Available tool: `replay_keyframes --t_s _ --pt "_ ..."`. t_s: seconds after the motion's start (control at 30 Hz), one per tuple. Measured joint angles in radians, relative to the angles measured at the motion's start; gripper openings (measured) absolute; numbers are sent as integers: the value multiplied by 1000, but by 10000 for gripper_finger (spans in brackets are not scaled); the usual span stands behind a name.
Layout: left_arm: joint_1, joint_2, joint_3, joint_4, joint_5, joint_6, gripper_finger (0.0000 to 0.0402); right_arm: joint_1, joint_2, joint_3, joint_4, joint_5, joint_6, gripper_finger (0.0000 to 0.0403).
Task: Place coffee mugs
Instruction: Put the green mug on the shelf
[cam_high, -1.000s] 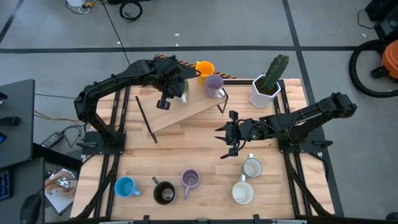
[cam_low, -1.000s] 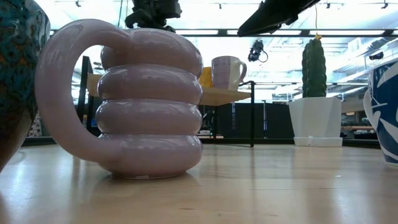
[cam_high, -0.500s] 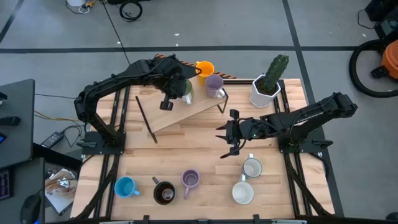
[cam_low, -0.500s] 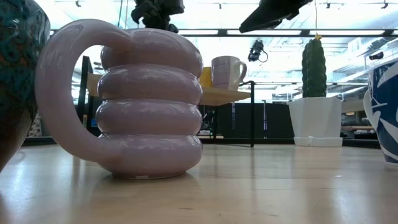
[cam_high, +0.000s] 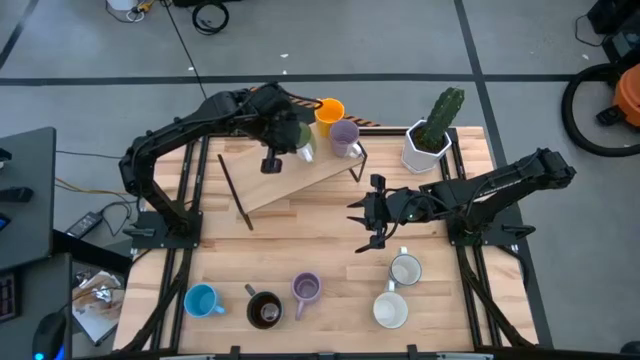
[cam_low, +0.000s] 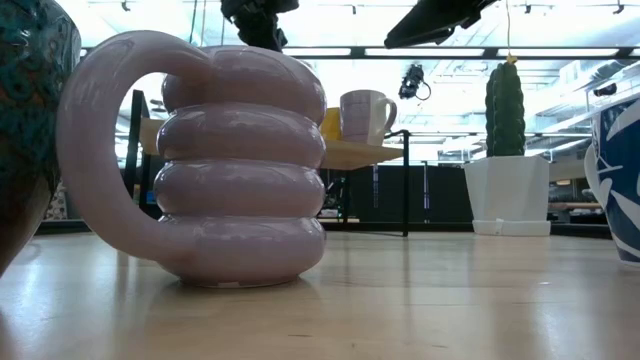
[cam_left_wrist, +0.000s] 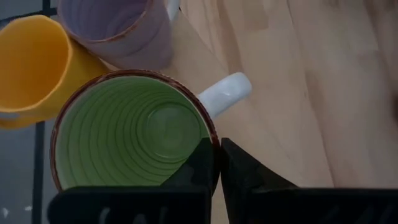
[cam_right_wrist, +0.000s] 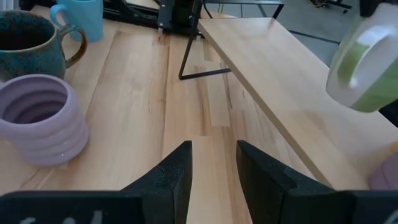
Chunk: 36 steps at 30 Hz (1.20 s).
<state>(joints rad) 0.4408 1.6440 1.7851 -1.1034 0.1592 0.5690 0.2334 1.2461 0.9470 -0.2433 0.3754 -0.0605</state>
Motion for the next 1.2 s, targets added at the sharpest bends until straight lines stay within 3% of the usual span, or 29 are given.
replay_keyframes --t_s 0.5,1.2 --pt "-19 25 0 -13 -8 -15 18 -7 1 0 -3 -4 -1 130" --pt "-57 93 0 109 -27 -15 20 -6 1 0 2 -4 5 130"
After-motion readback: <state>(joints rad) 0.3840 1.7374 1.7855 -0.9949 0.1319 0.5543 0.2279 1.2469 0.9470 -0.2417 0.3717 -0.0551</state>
